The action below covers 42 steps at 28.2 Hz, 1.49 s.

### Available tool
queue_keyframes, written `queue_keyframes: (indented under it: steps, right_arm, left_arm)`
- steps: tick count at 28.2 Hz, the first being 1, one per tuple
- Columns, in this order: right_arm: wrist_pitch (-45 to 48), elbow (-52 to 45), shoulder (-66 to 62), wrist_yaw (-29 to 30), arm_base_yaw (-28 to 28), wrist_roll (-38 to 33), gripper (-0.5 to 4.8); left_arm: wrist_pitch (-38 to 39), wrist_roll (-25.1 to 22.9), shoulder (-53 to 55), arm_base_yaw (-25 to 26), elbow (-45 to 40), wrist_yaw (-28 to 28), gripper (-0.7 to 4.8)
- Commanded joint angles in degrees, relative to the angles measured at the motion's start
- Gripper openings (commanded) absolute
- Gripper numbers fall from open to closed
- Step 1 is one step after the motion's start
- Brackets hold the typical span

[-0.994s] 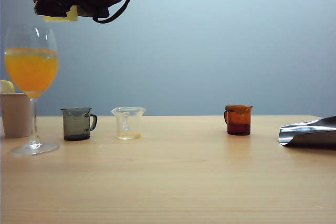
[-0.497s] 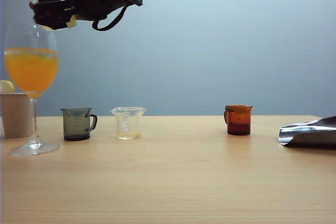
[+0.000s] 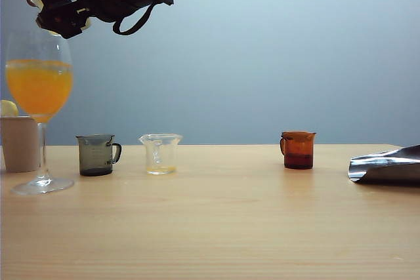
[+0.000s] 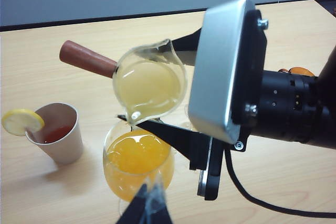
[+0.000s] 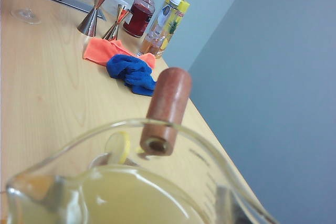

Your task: Pick up the third measuring cup from the left, pour the pineapple juice inside into the goblet, and finally put the measuring cup back in its original place.

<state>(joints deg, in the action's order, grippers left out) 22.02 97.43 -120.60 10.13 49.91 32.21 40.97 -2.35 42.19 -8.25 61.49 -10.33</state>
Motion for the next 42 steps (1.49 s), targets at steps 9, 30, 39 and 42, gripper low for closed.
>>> queue_keyframes:
  steps: [9, 30, 39, 42]
  right_arm:
    - [2.23, 0.44, 0.57, -0.02, 0.15, 4.5, -0.01]
    - [2.27, 0.44, 0.57, -0.17, 0.17, 11.8, -0.01]
    - [2.27, 0.44, 0.57, -0.2, 0.15, 14.64, -0.01]
    - [2.25, 0.44, 0.57, -0.2, 0.15, 15.76, -0.01]
  left_arm:
    - [-0.79, -0.22, -0.15, -0.04, 0.26, -0.24, -0.06]
    - [-0.24, -0.22, -0.17, -0.07, 0.28, -0.46, -0.06]
    - [0.39, -0.2, -0.17, -0.07, 0.28, -0.44, -0.06]
    - [0.59, -0.2, -0.17, -0.07, 0.28, -0.44, -0.06]
